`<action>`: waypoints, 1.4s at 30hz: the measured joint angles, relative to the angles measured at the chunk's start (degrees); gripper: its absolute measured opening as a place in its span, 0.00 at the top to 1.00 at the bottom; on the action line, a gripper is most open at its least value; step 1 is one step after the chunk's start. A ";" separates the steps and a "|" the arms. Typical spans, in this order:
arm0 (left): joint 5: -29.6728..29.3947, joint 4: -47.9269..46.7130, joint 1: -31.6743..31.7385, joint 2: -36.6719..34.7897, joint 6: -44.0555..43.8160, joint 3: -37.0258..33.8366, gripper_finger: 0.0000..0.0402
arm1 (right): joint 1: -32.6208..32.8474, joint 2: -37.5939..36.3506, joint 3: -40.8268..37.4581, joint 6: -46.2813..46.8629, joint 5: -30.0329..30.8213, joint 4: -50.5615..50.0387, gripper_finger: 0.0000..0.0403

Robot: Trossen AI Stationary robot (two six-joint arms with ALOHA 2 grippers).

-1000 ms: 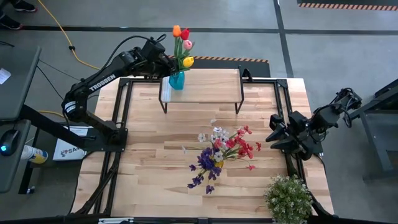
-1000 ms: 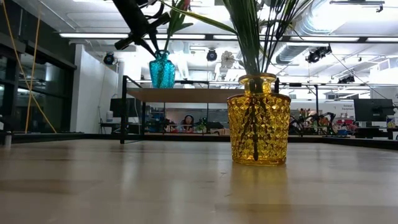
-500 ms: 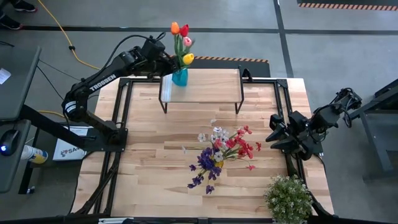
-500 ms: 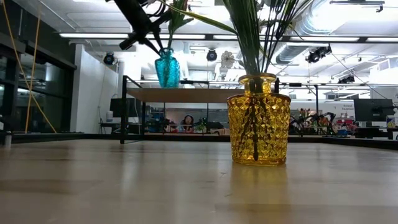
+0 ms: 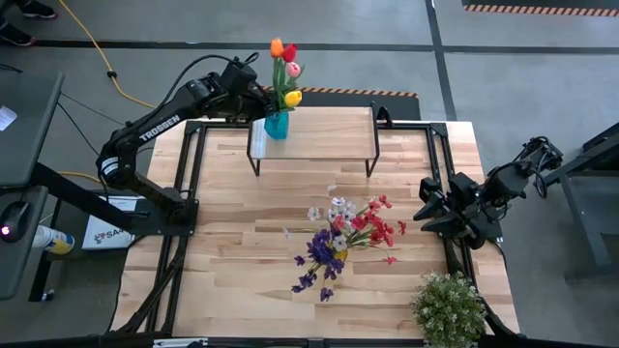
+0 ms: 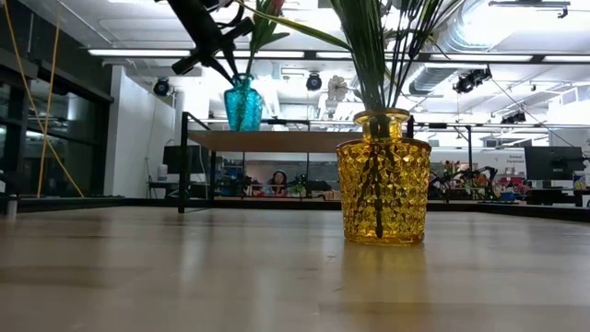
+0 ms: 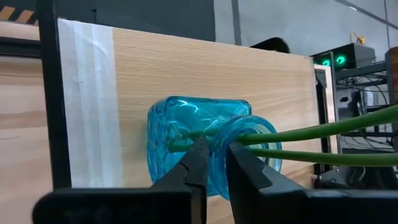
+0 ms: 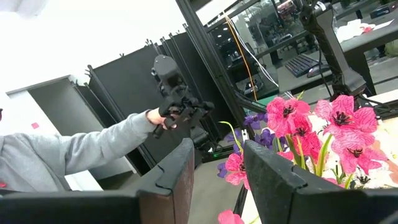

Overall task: Pick and place flowers into a vace then onto a shelf
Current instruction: Put the blue flower vase on the shelf

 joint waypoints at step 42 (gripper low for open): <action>0.64 -5.20 0.02 2.75 3.57 4.03 0.70 | 0.02 0.00 0.00 0.02 0.00 0.20 0.68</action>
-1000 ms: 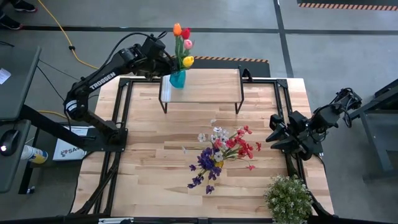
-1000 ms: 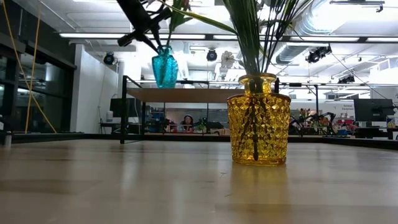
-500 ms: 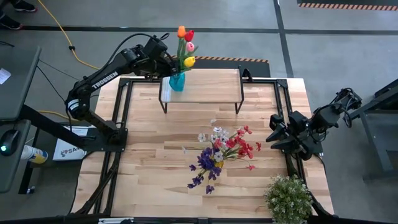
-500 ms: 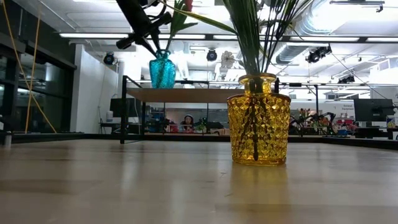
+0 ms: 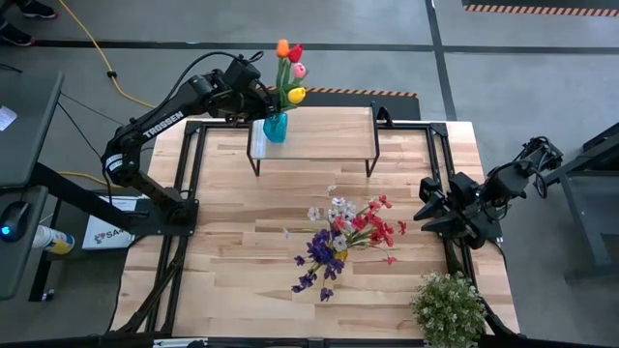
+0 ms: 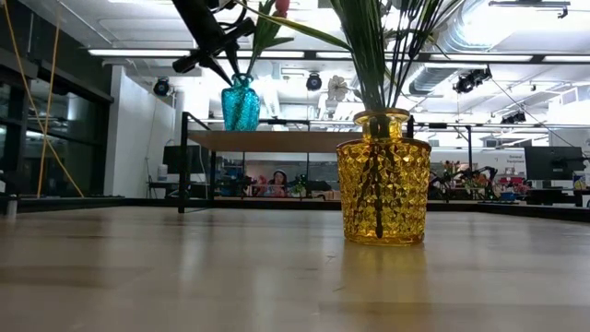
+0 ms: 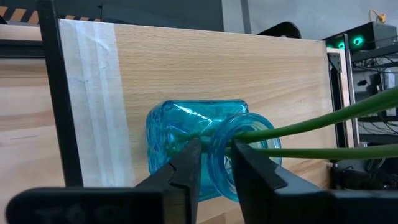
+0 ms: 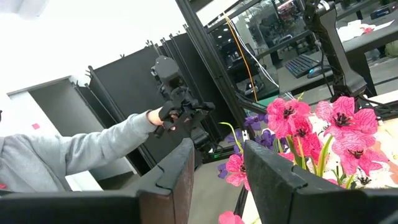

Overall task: Pick and place flowers into a vace then onto a shelf
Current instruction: Put the blue flower vase on the shelf

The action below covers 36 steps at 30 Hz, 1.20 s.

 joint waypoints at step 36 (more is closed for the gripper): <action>0.21 -0.95 0.00 -1.57 0.03 -0.02 0.72 | 0.00 0.00 0.02 0.11 -1.69 -0.04 0.68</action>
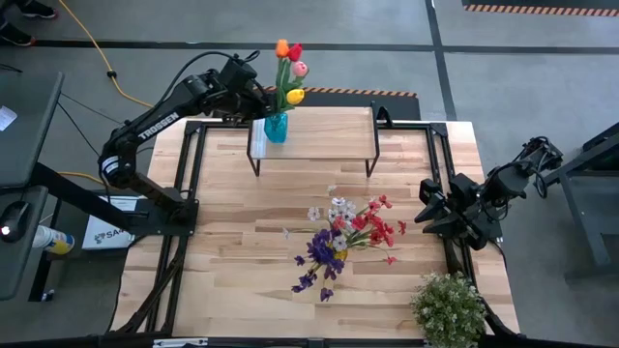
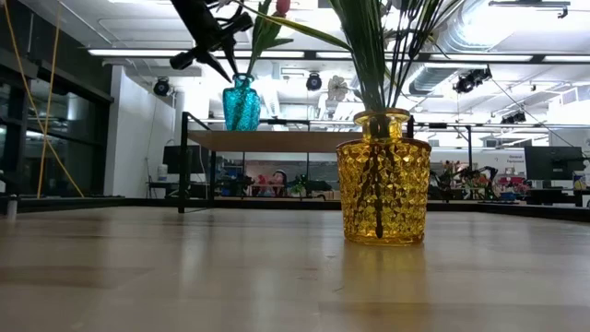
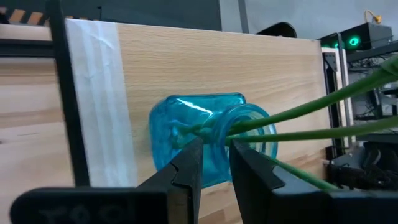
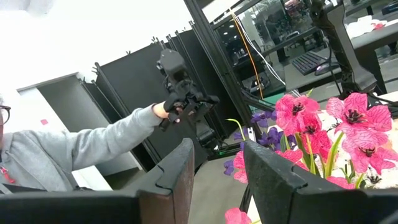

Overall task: Pick and place flowers into a vace then onto a shelf
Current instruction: Put the blue flower vase on the shelf, then put the yellow flower vase on the shelf

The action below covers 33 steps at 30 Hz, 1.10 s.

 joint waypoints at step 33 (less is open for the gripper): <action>-7.62 -32.69 -10.87 -12.63 5.14 15.74 0.72 | -0.01 0.02 0.00 5.45 -10.68 -6.10 0.68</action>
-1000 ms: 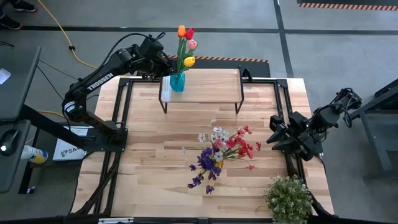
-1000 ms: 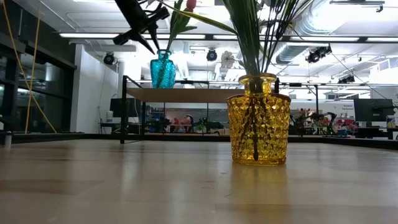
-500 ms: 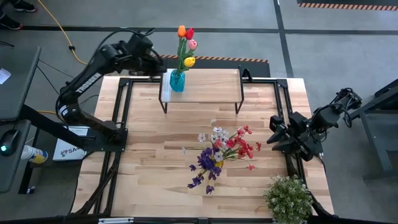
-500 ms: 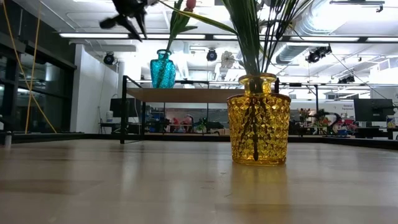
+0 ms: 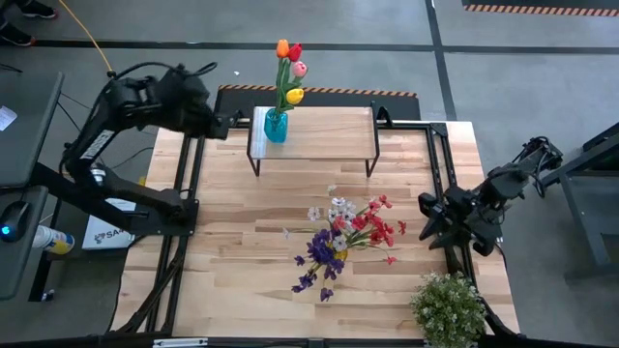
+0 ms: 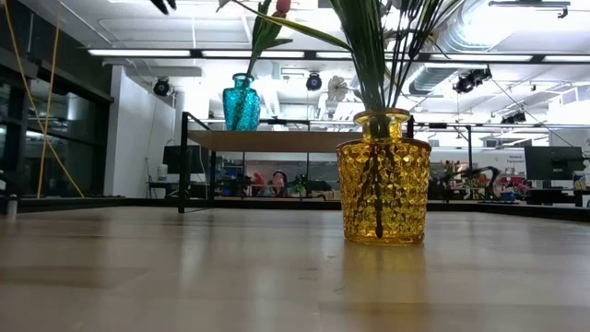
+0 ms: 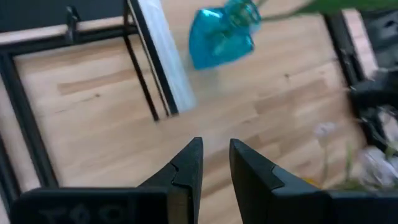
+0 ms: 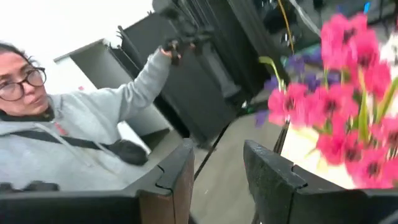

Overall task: Pick and place flowers into a vace then onto a shelf
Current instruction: Put the yellow flower vase on the shelf

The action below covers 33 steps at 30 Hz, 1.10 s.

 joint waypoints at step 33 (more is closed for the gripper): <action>-8.99 0.02 -30.17 -2.37 -13.36 -0.07 0.72 | 0.01 26.62 0.00 18.71 3.62 -21.77 0.68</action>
